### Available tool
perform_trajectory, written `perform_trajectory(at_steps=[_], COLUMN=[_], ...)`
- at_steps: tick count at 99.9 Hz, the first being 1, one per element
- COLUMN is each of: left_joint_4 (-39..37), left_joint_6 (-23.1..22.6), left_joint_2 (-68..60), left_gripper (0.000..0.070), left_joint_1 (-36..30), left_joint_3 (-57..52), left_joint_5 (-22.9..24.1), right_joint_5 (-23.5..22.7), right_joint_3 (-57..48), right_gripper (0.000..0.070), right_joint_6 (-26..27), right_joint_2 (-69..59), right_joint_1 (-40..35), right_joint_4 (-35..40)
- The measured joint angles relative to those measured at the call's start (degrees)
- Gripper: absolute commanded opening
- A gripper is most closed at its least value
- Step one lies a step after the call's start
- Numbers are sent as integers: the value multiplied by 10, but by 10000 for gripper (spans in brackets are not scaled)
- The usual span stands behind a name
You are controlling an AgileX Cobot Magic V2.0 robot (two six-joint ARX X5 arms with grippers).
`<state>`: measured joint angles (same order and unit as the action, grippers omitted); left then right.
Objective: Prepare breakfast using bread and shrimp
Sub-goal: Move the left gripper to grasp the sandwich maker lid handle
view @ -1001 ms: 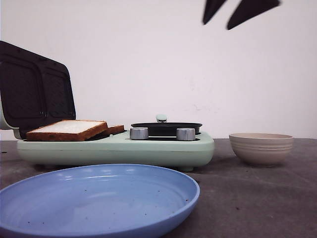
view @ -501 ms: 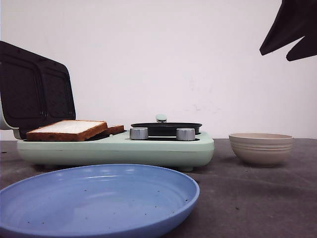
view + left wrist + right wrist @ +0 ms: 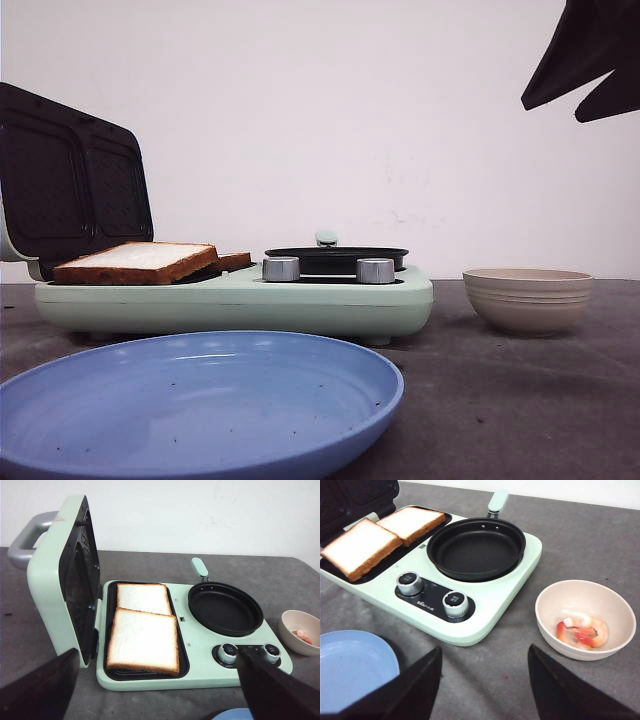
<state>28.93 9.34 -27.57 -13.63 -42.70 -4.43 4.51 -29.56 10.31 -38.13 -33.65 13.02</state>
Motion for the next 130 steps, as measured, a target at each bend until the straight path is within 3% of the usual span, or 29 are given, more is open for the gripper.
perform_trajectory(at_steps=[11, 18, 55, 69, 103, 116, 130], left_joint_4=[-4, -6, -49, -103, -264, -268, -268], left_joint_6=[19, 40, 145, 206, 426, 468, 481], left_joint_2=[0, -3, -90, -125, -172, -195, -240], left_gripper=[541, 505, 522, 522, 524, 525, 525], left_joint_1=[0, 0, 60, 103, 195, 241, 289], left_joint_3=[0, -3, -65, -78, -84, -84, -84], left_joint_5=[0, 1, -8, -55, -136, -173, -220], right_joint_5=[0, 0, 0, 0, 0, 0, 0], right_joint_3=[0, 0, 0, 0, 0, 0, 0], right_gripper=[329, 329, 329, 329, 329, 329, 329], right_joint_6=[2, 3, 3, 3, 3, 3, 3], right_joint_2=[0, 0, 0, 0, 0, 0, 0], right_joint_1=[0, 0, 0, 0, 0, 0, 0], right_joint_4=[0, 0, 0, 0, 0, 0, 0])
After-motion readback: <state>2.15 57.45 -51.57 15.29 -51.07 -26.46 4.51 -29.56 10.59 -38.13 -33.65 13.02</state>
